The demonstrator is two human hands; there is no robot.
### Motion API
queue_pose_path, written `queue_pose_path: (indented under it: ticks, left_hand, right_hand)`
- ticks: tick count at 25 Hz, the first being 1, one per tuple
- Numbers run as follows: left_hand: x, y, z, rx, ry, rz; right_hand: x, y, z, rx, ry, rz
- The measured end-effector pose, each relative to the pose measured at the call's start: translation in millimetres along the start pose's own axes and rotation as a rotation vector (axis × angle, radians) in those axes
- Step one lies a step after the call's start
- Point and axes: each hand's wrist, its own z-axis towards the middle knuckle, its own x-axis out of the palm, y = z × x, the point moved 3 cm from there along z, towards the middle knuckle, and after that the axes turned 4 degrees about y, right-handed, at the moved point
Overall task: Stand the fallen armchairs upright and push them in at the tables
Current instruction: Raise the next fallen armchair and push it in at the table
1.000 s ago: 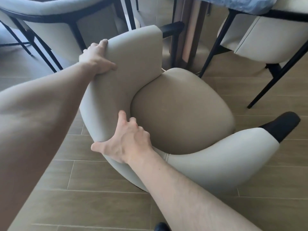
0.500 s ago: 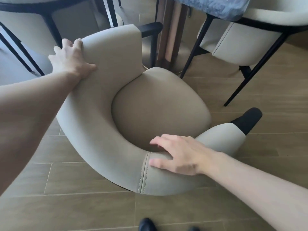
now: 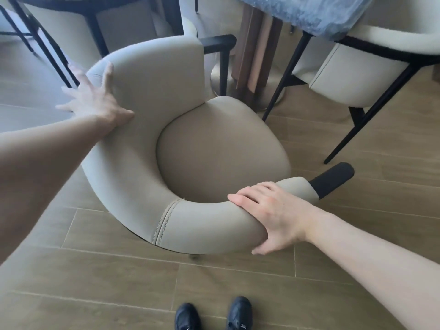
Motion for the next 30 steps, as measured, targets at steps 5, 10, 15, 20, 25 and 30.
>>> queue_pose_path:
  ticks: [5, 10, 15, 20, 25, 30]
  left_hand:
    - [1, 2, 2, -0.087, 0.041, -0.053]
    - [-1, -13, 22, -0.123, 0.030, -0.151]
    - [-7, -40, 51, -0.213, 0.029, -0.196]
    - [-14, -80, 84, -0.297, 0.037, -0.227]
    - [-12, -102, 104, -0.369, 0.058, -0.247]
    - [-16, -99, 96, -0.246, 0.096, -0.290]
  right_hand:
    - [1, -17, 11, -0.147, 0.103, -0.138]
    - [-25, -72, 24, -0.186, 0.220, -0.225]
    - [-61, -148, 45, -0.086, 0.245, -0.310]
    - [-104, -228, 63, 0.532, 0.134, -0.322]
    - [-115, -237, 90, 0.838, 0.100, -0.249]
    - [-158, -209, 133, 0.939, 0.317, -0.208]
